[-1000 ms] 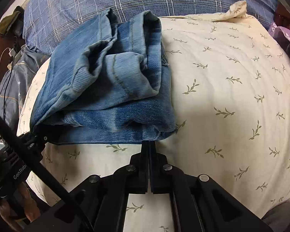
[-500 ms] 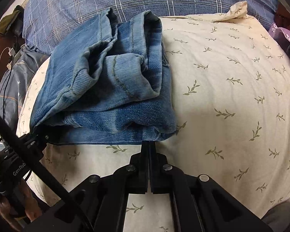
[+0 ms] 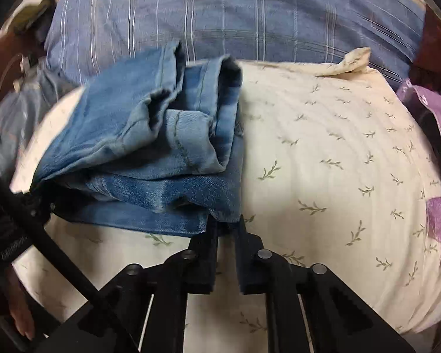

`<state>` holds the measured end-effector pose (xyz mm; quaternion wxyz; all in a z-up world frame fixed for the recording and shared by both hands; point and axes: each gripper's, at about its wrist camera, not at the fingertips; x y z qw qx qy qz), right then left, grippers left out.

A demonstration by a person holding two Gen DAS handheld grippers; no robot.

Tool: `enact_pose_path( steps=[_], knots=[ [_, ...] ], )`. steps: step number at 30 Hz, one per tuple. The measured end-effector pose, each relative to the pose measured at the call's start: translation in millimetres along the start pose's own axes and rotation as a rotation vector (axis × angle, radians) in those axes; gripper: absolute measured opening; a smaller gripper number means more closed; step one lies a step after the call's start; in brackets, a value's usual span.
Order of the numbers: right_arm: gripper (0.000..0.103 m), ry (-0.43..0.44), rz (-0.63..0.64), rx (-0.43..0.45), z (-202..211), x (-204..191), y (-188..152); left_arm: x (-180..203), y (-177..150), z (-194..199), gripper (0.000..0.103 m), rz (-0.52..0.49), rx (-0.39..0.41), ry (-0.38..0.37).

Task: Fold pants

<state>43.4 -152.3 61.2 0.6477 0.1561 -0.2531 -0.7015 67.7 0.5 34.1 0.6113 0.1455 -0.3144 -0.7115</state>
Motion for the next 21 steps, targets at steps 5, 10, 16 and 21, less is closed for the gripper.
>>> enact_pose_path(
  steps=[5, 10, 16, 21],
  knots=[
    [0.025, 0.155, -0.039, -0.036, 14.3, 21.4, 1.6, -17.5, -3.0, 24.6, 0.024, 0.031, -0.075, -0.118],
    [0.076, 0.302, -0.127, 0.049, 51.7, 53.0, 30.5, -40.6, 31.6, 50.4, 0.062, 0.083, -0.009, -0.203],
    [0.084, 0.444, -0.109, -0.033, -3.3, 40.3, 129.3, -79.5, 111.6, -24.3, 0.064, 0.226, -0.062, -0.230],
    [0.084, 0.459, -0.120, -0.163, -76.2, 30.2, 143.6, -99.4, 114.1, -68.9, 0.061, 0.304, -0.087, -0.291]
  ],
)
Point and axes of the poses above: each gripper's, at about its wrist camera, not at the fingertips, and z roughly against the way its jaws point, x to its right, y to its top, and after that the axes turned 3 degrees about -y, right-handed
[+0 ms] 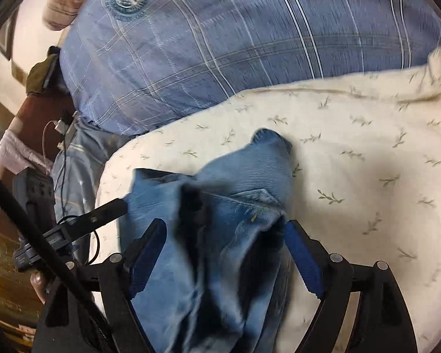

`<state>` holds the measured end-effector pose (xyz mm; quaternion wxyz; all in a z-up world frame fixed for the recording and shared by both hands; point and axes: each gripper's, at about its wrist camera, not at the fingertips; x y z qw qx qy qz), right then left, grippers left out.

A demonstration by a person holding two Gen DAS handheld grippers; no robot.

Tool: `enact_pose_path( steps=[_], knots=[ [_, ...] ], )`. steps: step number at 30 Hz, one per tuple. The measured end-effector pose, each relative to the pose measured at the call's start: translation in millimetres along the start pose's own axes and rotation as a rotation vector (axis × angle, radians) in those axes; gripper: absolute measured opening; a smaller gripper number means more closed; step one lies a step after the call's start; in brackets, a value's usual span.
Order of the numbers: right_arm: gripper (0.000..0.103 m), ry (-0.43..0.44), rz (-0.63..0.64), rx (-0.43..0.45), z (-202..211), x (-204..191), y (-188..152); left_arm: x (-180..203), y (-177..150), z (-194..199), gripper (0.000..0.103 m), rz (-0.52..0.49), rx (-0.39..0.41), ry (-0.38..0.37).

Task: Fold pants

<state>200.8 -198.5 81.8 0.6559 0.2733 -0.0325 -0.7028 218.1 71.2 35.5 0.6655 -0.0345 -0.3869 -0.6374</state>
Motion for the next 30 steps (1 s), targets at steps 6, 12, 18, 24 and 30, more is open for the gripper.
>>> enact_pose_path(
  steps=[6, 12, 18, 24, 30],
  knots=[
    [0.042, -0.059, 0.042, 0.015, -15.0, 4.5, -6.8, -13.2, 6.7, -7.4, 0.029, 0.064, 0.005, -0.056],
    [0.023, -0.065, 0.046, 0.029, -3.7, 11.8, -3.0, -6.2, 1.7, -12.2, 0.035, -0.018, 0.055, -0.015],
    [0.076, 0.102, -0.108, 0.086, 15.3, 38.7, -0.7, -24.0, -0.5, 1.8, 0.055, 0.076, 0.042, -0.029],
    [0.080, 0.104, -0.055, 0.024, 2.6, 15.6, 0.6, -19.2, 4.4, -7.8, 0.058, 0.084, -0.040, -0.049],
    [0.036, -0.043, -0.043, -0.012, -14.0, 13.2, -3.1, -7.1, 9.6, -14.1, 0.036, 0.040, -0.016, -0.053]
  ],
)
Point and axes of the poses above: each gripper's, at about its wrist camera, not at the fingertips, and z roughly against the way its jaws point, x to its right, y to its top, and after that the axes turned 3 degrees about -y, right-handed
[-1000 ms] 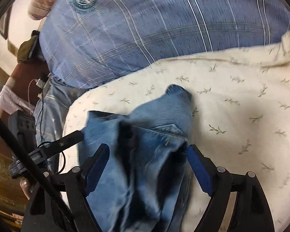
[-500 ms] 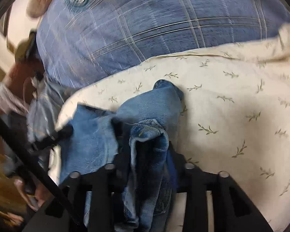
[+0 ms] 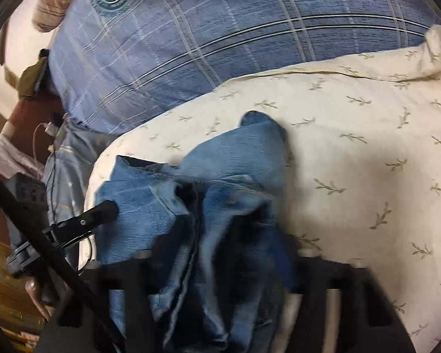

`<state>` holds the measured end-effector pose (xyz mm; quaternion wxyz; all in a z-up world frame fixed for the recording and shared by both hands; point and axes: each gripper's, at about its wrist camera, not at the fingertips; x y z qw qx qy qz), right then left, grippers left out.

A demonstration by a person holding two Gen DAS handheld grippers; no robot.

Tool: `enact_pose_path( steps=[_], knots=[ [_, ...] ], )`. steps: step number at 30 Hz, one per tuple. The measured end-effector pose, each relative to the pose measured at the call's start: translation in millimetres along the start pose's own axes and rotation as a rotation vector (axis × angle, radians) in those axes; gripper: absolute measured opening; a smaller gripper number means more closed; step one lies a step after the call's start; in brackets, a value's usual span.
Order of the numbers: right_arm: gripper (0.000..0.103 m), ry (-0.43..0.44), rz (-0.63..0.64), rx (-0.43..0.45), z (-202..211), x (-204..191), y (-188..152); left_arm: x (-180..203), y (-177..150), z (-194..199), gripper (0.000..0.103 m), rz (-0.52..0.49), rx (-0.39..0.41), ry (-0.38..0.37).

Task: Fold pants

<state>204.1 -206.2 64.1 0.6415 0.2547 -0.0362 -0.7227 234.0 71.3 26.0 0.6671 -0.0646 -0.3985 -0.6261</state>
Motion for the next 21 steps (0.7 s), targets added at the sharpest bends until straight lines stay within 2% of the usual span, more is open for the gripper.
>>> enact_pose_path(
  steps=[1, 2, 4, 6, 9, 11, 13, 15, 16, 17, 19, 21],
  knots=[
    [0.028, -0.012, -0.007, 0.007, 5.0, 2.5, 0.3, 3.6, -1.1, 1.2, 0.035, -0.016, 0.006, -0.008],
    [0.025, -0.002, -0.002, 0.013, 8.5, 4.3, 0.2, 7.3, -0.9, 2.4, 0.034, -0.040, 0.016, -0.014],
    [0.025, -0.006, 0.004, 0.016, 8.5, 5.4, 1.0, 4.4, -1.4, -3.5, 0.036, -0.035, 0.013, -0.001],
    [0.027, 0.015, -0.003, 0.022, 5.7, 8.0, 0.7, -3.0, -1.9, -8.3, 0.043, -0.019, 0.011, 0.029],
    [0.043, 0.051, -0.008, 0.040, 11.0, 10.4, 1.4, -1.4, -4.2, -1.2, 0.050, -0.042, 0.021, 0.042],
    [0.064, 0.080, -0.034, 0.047, 17.6, 12.9, -0.3, 3.8, -6.9, 2.6, 0.055, -0.073, 0.015, 0.070],
    [0.069, 0.124, -0.069, 0.061, 27.8, 14.2, -5.6, 5.8, -13.9, 8.7, 0.057, -0.087, -0.018, 0.105],
    [0.075, 0.138, -0.074, 0.068, 38.9, 11.1, -15.8, 4.9, -27.9, 21.7, 0.058, -0.072, -0.023, 0.084],
    [0.081, 0.145, -0.075, 0.068, 44.1, 9.5, -24.6, 4.2, -33.9, 26.6, 0.060, -0.063, -0.022, 0.076],
    [0.082, 0.156, -0.076, 0.059, 47.1, 8.6, -33.8, 3.1, -45.1, 32.4, 0.061, -0.051, -0.023, 0.065],
    [0.082, 0.170, -0.078, 0.020, 45.8, 5.2, -50.4, 2.4, -61.8, 35.0, 0.056, -0.045, -0.035, 0.052],
    [0.069, 0.111, -0.057, 0.020, 45.3, -1.0, -60.4, 7.6, -74.1, 33.9, 0.040, -0.061, -0.026, 0.043]
  ],
)
Point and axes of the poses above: each gripper's, at about its wrist camera, not at the fingertips, and z roughly against the way its jaws point, x to its right, y to its top, and after that the axes turned 3 degrees about -y, right-handed
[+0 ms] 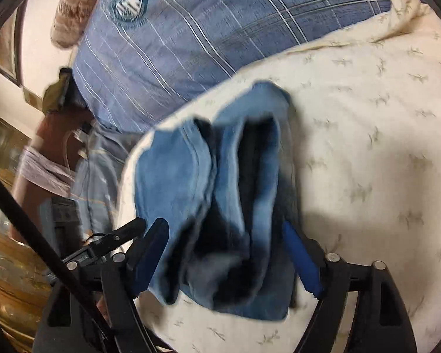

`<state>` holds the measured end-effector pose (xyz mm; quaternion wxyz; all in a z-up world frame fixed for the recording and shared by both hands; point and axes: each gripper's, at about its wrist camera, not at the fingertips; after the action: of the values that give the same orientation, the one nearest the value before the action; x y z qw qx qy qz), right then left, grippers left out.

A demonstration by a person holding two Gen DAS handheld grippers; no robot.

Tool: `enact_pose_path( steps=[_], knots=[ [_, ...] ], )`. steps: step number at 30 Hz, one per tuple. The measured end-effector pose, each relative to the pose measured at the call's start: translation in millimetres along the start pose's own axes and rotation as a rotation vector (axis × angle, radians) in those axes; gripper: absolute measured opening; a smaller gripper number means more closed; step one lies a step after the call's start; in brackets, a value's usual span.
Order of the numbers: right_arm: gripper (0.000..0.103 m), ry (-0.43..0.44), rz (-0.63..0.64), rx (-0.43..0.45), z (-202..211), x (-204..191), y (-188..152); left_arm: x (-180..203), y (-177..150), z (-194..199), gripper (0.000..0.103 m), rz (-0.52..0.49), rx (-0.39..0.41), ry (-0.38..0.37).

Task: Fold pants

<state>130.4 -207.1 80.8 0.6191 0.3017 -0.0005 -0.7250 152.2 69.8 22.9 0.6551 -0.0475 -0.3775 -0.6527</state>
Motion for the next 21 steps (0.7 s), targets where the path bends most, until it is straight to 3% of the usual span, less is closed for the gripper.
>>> enact_pose_path(
  steps=[1, 2, 5, 7, 8, 10, 12, 15, 17, 21],
  knots=[
    [0.058, -0.066, 0.038, 0.007, -1.5, -5.8, -4.1, 4.4, -1.6, 0.2, 0.038, -0.030, 0.012, 0.006],
    [0.054, -0.096, 0.049, 0.011, -3.1, -8.1, -6.3, 10.6, -2.9, 0.2, 0.038, -0.077, 0.029, 0.024],
    [0.052, -0.074, 0.007, 0.054, 10.5, -7.5, -13.9, 8.2, -9.5, 8.0, 0.040, -0.065, 0.025, 0.019],
    [0.057, -0.066, 0.003, 0.111, 31.2, -10.7, -30.5, -2.6, -24.6, 29.0, 0.051, -0.009, 0.069, -0.003],
    [0.068, -0.058, -0.004, 0.140, 39.3, -10.9, -41.9, -6.5, -33.9, 36.7, 0.055, 0.006, 0.087, 0.008],
    [0.078, -0.042, -0.028, 0.196, 53.7, -6.3, -72.6, -13.0, -58.6, 52.4, 0.058, 0.034, 0.134, 0.060],
    [0.078, -0.057, -0.015, 0.207, 56.8, -5.3, -99.0, -12.4, -89.8, 59.4, 0.058, 0.037, 0.154, 0.133],
    [0.078, -0.146, 0.016, 0.188, 47.4, -6.6, -129.9, 1.7, -119.1, 59.3, 0.058, 0.003, 0.152, 0.228],
    [0.078, -0.155, 0.040, 0.151, 38.0, -10.1, -140.3, 16.7, -129.8, 60.6, 0.058, -0.031, 0.163, 0.272],
    [0.078, -0.263, 0.114, 0.206, 41.5, -33.3, -148.9, 51.1, -151.2, 70.8, 0.059, -0.118, 0.211, 0.345]
  ],
)
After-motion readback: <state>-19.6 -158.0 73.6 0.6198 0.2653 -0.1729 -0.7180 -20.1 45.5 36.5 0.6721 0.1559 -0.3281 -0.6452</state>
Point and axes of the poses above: each gripper's, at about its wrist camera, not at the fingertips, and z roughly against the way its jaws point, x to its right, y to its top, and after that the axes turned 3 degrees about -y, right-handed
